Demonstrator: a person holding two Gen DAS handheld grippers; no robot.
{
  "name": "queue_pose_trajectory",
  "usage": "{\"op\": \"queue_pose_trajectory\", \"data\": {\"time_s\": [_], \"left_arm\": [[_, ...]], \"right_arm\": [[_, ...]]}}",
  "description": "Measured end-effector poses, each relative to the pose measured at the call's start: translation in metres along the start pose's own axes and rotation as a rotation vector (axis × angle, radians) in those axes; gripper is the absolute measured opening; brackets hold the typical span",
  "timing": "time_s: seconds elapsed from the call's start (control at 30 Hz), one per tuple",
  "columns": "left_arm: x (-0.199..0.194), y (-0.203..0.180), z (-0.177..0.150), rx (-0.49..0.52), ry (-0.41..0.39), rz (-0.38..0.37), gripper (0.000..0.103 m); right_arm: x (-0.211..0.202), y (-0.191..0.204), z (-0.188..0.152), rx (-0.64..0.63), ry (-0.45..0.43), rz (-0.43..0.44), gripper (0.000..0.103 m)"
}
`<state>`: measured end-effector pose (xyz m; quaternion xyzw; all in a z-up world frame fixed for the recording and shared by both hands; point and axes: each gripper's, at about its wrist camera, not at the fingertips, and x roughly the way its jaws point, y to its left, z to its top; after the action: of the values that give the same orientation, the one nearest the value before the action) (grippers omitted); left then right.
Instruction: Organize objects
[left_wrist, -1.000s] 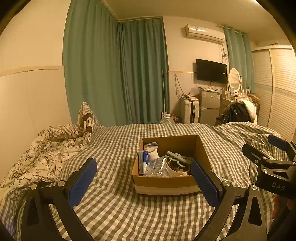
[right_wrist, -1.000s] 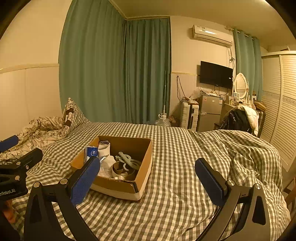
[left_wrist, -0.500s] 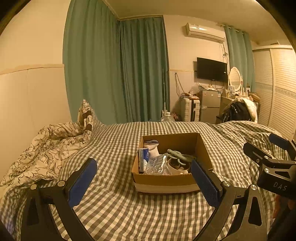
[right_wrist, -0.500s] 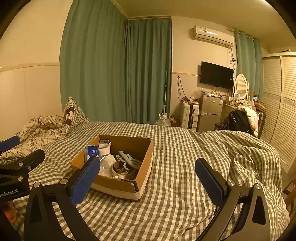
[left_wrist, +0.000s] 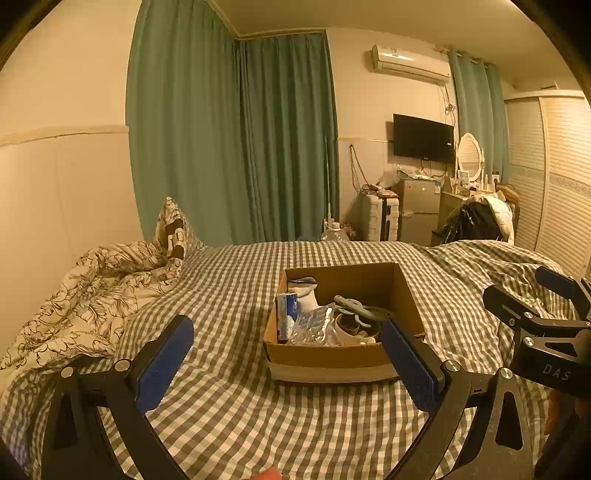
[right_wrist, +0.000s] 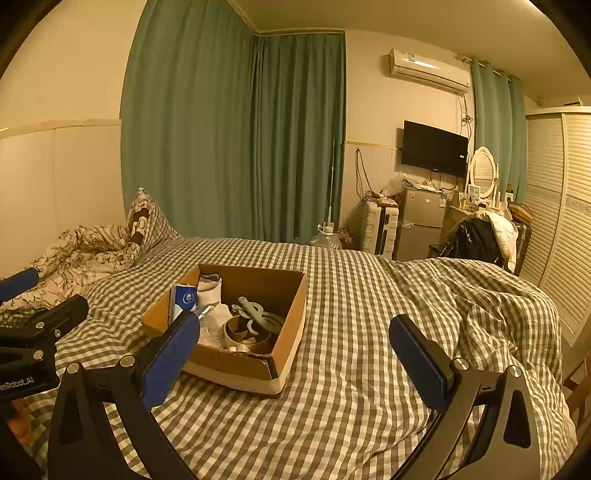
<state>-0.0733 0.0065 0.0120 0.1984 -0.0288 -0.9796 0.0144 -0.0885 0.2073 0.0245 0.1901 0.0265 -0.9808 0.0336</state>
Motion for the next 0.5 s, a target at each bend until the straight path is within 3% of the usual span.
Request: {"op": "queue_pose_trajectory", "data": {"time_s": [0.5], "left_arm": [[0.0035, 0.0013, -0.0028, -0.004, 0.016, 0.011, 0.103]], "right_arm": [[0.0020, -0.0017, -0.0011, 0.002, 0.007, -0.008, 0.103]]}}
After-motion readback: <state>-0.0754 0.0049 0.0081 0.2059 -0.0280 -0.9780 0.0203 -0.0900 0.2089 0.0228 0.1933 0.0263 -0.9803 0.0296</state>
